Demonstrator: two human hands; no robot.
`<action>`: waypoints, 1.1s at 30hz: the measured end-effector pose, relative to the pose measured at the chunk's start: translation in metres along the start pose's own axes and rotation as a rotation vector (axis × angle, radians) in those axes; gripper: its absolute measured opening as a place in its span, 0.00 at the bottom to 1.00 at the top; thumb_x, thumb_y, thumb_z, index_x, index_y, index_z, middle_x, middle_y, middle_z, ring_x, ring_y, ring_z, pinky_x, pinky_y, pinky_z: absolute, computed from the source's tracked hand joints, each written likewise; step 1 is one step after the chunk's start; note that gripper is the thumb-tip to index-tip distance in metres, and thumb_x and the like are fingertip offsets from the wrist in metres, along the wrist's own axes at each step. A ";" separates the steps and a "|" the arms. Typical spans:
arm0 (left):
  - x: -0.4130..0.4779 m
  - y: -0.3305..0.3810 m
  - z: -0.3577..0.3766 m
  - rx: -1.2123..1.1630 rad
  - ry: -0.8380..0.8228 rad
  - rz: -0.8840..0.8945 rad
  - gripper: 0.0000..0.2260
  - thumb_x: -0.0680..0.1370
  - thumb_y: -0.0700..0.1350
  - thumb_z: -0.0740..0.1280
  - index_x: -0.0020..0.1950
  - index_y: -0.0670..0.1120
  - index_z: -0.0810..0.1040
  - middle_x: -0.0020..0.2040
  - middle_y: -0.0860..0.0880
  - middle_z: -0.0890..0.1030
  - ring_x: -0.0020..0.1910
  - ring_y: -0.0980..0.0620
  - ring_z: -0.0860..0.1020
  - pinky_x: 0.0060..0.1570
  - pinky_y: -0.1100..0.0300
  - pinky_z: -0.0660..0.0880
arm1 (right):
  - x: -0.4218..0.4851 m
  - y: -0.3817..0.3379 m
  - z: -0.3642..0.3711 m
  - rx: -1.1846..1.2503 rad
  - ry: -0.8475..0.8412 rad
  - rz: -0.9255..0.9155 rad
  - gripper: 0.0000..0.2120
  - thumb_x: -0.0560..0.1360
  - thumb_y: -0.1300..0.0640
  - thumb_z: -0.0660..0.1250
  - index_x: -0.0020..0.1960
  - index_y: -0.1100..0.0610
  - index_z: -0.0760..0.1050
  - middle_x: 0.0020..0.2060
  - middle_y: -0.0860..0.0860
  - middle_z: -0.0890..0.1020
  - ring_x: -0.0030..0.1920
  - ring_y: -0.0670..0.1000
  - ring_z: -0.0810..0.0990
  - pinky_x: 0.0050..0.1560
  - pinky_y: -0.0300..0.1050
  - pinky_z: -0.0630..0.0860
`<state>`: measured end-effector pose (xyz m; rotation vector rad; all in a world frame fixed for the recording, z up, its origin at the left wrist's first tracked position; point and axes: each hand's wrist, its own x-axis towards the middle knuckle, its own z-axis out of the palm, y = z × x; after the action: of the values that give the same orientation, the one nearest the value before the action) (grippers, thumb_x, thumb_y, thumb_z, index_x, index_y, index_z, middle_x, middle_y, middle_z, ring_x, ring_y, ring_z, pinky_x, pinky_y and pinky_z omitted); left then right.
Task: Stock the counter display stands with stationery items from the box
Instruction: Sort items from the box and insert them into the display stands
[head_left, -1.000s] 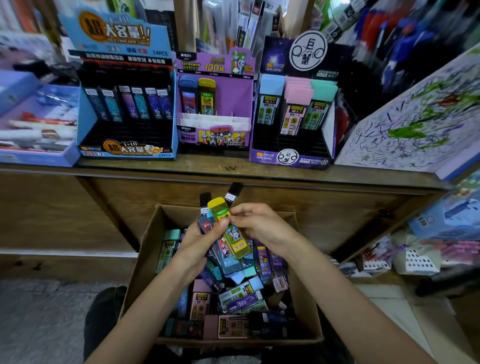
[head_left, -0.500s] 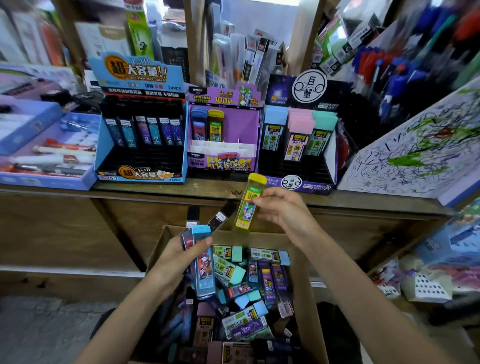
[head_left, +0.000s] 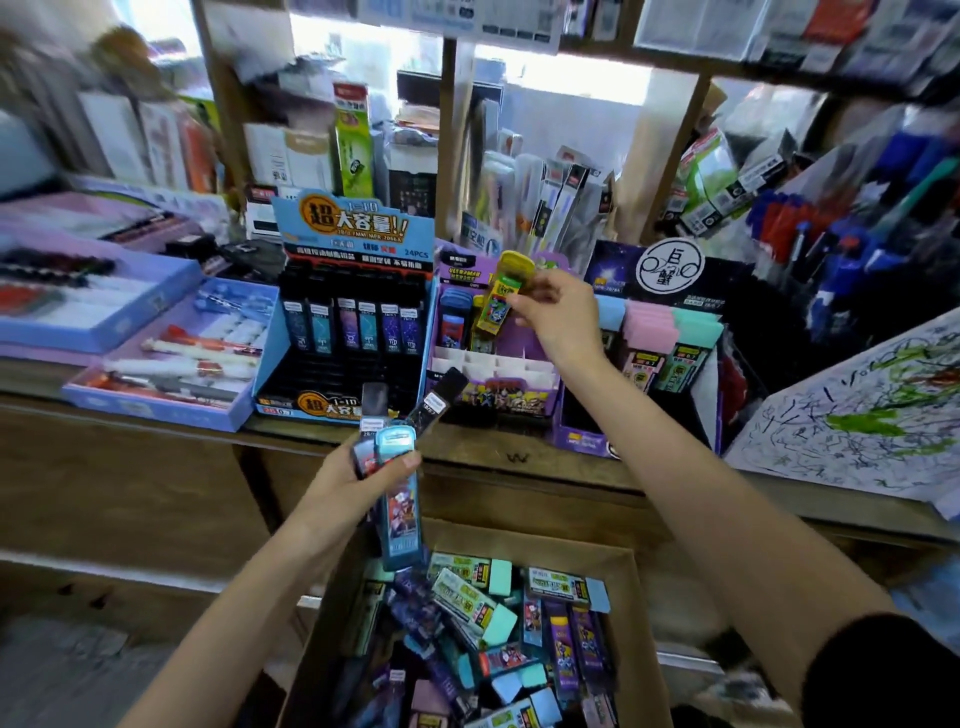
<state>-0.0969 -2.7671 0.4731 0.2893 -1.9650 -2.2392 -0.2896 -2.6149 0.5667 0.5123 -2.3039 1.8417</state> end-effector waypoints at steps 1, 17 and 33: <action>0.001 0.000 -0.001 0.001 -0.004 0.005 0.11 0.69 0.46 0.70 0.49 0.45 0.77 0.35 0.54 0.82 0.37 0.57 0.81 0.36 0.65 0.75 | 0.004 0.002 0.003 -0.048 -0.008 -0.019 0.08 0.70 0.66 0.71 0.41 0.56 0.75 0.33 0.48 0.77 0.40 0.51 0.78 0.44 0.50 0.81; 0.004 0.004 -0.004 -0.002 0.060 0.037 0.19 0.66 0.53 0.70 0.52 0.45 0.78 0.40 0.51 0.83 0.39 0.55 0.82 0.35 0.66 0.76 | -0.005 0.025 0.015 -0.918 -0.199 -0.169 0.13 0.77 0.51 0.66 0.44 0.63 0.76 0.37 0.56 0.79 0.41 0.56 0.79 0.43 0.50 0.77; 0.016 0.031 0.010 -0.237 0.226 0.112 0.22 0.64 0.60 0.68 0.49 0.46 0.78 0.37 0.52 0.84 0.37 0.56 0.83 0.33 0.66 0.77 | -0.111 -0.027 0.046 0.058 -0.528 0.167 0.04 0.72 0.58 0.71 0.44 0.55 0.75 0.43 0.56 0.79 0.43 0.49 0.78 0.42 0.45 0.77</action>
<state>-0.1151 -2.7648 0.5045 0.3731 -1.5488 -2.2291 -0.1724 -2.6458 0.5444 0.9393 -2.6929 2.0499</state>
